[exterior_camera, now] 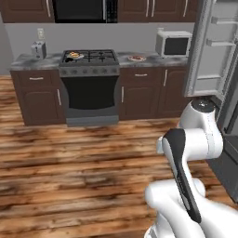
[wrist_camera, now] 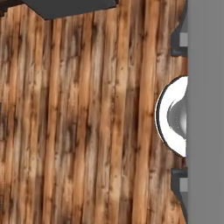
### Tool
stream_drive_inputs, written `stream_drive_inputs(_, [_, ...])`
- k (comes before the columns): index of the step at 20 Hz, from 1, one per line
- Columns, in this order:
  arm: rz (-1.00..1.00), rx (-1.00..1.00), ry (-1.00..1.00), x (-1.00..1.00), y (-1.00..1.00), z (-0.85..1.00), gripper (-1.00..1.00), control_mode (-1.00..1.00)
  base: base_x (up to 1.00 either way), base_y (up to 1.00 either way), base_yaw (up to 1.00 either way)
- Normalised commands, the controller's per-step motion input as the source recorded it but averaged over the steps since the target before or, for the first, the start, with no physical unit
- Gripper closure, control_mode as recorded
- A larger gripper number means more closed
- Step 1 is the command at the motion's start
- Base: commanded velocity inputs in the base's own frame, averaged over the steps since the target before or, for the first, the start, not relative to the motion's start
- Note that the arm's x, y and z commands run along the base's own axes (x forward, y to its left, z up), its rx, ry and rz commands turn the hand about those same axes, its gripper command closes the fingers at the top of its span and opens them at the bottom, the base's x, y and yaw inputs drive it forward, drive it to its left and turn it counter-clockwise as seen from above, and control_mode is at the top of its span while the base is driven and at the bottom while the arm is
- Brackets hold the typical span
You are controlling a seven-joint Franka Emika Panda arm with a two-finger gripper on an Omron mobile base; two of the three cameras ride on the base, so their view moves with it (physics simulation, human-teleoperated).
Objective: Place the cold items (lime and eggplant) from the fridge in one tupperware on the dining counter. Place the warm items (hot dog and kebab skewer) in the stove area in another tupperware.
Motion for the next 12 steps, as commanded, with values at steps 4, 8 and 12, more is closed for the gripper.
stream_drive_inputs(4, [0.0, 0.0, 0.0, 0.0, 0.0, 0.0, -1.0, 1.0, 1.0, 0.0, 0.0])
stream_drive_inputs(8, [0.0, 0.0, 0.0, 0.0, 0.0, 0.0, -1.0, 1.0, 1.0, 0.0, 0.0])
stream_drive_inputs(12, [0.0, 0.0, 0.0, 0.0, 0.0, 0.0, -1.0, 1.0, 1.0, 0.0, 0.0])
